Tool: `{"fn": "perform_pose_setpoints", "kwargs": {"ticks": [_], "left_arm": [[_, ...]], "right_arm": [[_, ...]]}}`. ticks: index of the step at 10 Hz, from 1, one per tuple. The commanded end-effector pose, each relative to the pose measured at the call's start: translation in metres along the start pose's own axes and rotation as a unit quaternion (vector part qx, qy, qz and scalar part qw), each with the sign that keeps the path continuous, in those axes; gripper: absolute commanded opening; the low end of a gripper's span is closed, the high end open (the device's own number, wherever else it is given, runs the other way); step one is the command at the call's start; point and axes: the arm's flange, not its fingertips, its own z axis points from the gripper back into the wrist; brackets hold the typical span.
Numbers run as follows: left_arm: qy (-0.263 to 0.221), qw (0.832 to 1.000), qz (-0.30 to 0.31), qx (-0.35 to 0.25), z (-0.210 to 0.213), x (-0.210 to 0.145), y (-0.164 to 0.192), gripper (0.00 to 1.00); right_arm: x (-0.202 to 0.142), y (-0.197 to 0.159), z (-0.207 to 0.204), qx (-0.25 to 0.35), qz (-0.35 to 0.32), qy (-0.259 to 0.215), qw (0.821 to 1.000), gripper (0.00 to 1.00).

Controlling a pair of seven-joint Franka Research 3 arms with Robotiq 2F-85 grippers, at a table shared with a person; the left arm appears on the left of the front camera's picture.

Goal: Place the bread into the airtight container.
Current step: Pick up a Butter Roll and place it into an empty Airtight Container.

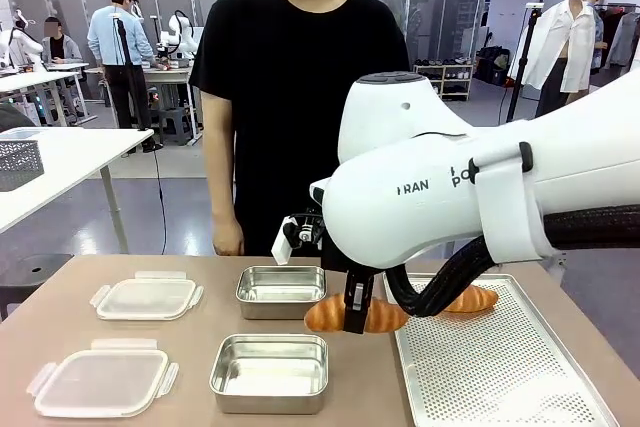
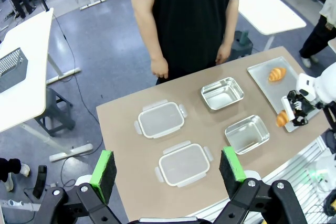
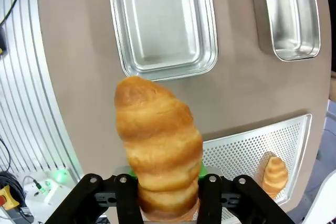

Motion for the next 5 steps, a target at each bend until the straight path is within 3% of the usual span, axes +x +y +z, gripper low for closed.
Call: {"fn": "perform_pose_setpoints", "kwargs": {"ticks": [1, 5], "left_arm": [[-0.001, 1.000, -0.001, -0.001, 0.0017, 0.0003, -0.0001, 1.00], [-0.001, 1.000, -0.001, -0.001, 0.0017, 0.0003, -0.0001, 1.00]], "right_arm": [[-0.0035, 0.0003, 0.0026, -0.002, 0.007, 0.000, 1.000, 0.35], [-0.0006, -0.0003, 0.0014, -0.001, 0.000, -0.001, 1.000, 0.35]]}}
